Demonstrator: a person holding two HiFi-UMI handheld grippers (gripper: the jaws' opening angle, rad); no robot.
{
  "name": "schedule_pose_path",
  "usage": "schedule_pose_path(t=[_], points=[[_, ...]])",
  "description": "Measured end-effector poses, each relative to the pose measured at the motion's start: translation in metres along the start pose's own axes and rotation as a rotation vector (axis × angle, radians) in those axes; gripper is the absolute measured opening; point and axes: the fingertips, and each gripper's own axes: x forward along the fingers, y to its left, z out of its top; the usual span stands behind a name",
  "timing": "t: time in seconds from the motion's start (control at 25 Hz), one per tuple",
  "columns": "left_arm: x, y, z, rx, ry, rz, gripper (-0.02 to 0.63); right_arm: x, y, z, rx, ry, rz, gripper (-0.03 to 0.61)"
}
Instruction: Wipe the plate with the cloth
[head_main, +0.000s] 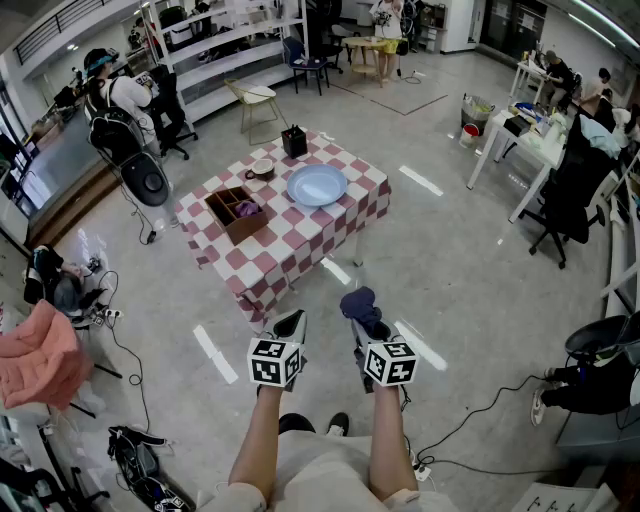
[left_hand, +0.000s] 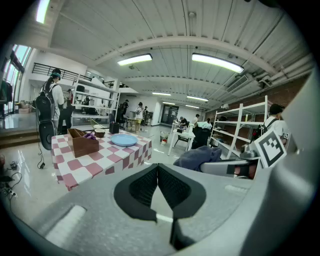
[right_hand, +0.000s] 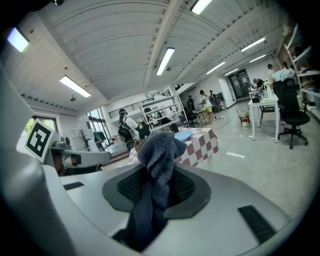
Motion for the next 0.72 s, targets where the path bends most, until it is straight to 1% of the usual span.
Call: schedule_pose_path(t=[0.12,0.24,0.4,0.52,0.64,0.72], points=[[0.012,0.004,0.001,-0.026,0.007,0.003,0.009,0.004,0.000,0.004,-0.039,0.017,0.011,0.114],[0.025,0.004,0.003,-0.044,0.009,0.000,0.009,0.008,-0.004,0.010,-0.051,0.012,0.018,0.114],[0.046,-0.002,0.005,-0.036,0.021,-0.024,0.009,0.017,-0.017,0.015,-0.037,0.005,0.016,0.114],[0.067,0.005,0.012,-0.041,0.024,-0.026,0.009,0.034,-0.028,0.019,-0.015,0.001,0.035,0.115],[0.094,0.017,0.025,-0.041,0.023,-0.026,0.009,0.054,-0.045,0.031,0.011,0.005,0.053,0.117],[0.113,0.028,0.042,-0.034,0.011,-0.029,0.009,0.070,-0.058,0.047,0.014,0.000,0.060,0.117]])
